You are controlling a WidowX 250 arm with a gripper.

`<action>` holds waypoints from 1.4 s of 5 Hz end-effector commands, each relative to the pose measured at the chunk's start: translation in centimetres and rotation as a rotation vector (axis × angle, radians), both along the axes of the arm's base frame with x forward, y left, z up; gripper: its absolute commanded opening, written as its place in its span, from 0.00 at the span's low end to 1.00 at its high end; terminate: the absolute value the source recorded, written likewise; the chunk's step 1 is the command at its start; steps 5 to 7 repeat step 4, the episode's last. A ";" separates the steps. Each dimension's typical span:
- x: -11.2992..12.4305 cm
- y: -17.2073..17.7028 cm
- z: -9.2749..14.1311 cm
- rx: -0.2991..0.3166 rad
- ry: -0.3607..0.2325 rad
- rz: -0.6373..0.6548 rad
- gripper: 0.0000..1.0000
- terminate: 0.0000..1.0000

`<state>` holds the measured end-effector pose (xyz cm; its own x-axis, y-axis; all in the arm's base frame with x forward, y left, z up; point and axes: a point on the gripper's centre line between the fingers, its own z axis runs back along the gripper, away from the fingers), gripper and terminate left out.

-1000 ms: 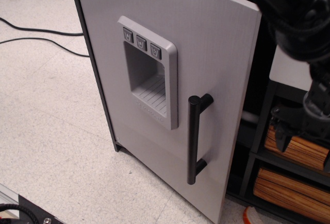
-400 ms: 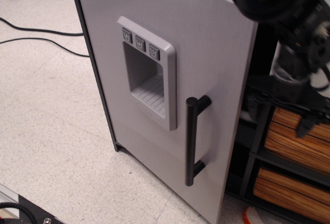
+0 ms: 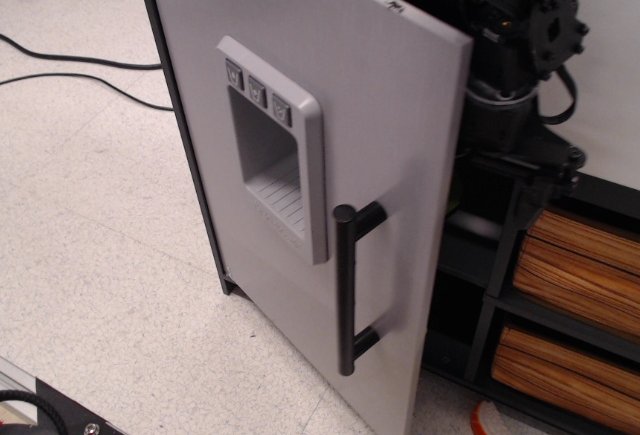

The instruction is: Open fridge

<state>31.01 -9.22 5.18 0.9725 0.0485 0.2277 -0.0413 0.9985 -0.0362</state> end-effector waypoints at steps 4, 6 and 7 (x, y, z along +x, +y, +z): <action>-12.8 12.6 2.4 0.075 -0.048 -0.147 1.00 1.00; -12.8 12.6 2.4 0.075 -0.048 -0.147 1.00 1.00; -12.8 12.6 2.4 0.075 -0.048 -0.147 1.00 1.00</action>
